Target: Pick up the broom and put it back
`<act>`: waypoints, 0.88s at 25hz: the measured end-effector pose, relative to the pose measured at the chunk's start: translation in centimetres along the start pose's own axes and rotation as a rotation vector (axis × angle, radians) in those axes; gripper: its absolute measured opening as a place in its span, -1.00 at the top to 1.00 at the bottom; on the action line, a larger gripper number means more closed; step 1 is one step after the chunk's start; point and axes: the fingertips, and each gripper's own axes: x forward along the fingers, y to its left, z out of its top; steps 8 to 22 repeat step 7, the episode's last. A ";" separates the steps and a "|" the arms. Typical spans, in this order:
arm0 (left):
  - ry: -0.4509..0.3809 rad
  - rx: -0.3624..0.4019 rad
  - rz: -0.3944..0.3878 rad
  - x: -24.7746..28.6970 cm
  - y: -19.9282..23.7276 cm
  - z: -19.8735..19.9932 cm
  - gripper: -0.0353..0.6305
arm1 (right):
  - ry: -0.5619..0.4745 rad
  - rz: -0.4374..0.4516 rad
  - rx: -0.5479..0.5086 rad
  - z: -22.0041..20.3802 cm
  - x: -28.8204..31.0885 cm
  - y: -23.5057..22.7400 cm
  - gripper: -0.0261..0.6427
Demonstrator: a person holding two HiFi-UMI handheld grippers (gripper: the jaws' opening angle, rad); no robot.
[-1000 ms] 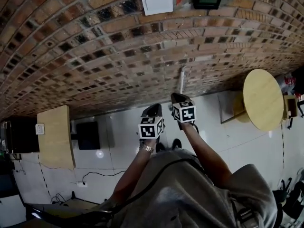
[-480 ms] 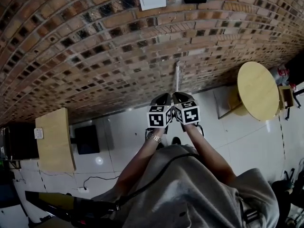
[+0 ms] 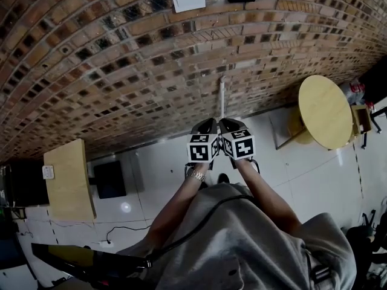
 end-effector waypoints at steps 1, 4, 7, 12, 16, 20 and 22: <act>-0.002 0.001 0.000 -0.1 -0.1 0.0 0.98 | 0.001 0.002 0.000 -0.1 0.0 0.1 0.95; -0.007 0.002 0.000 -0.4 -0.3 0.1 0.98 | 0.001 0.007 0.000 -0.2 -0.2 0.4 0.95; -0.007 -0.001 0.007 -0.7 -0.2 0.1 0.98 | -0.001 0.010 -0.002 -0.1 -0.3 0.6 0.95; -0.007 -0.001 0.007 -0.7 -0.2 0.1 0.98 | -0.001 0.010 -0.002 -0.1 -0.3 0.6 0.95; -0.007 -0.001 0.007 -0.7 -0.2 0.1 0.98 | -0.001 0.010 -0.002 -0.1 -0.3 0.6 0.95; -0.007 -0.001 0.007 -0.7 -0.2 0.1 0.98 | -0.001 0.010 -0.002 -0.1 -0.3 0.6 0.95; -0.007 -0.001 0.007 -0.7 -0.2 0.1 0.98 | -0.001 0.010 -0.002 -0.1 -0.3 0.6 0.95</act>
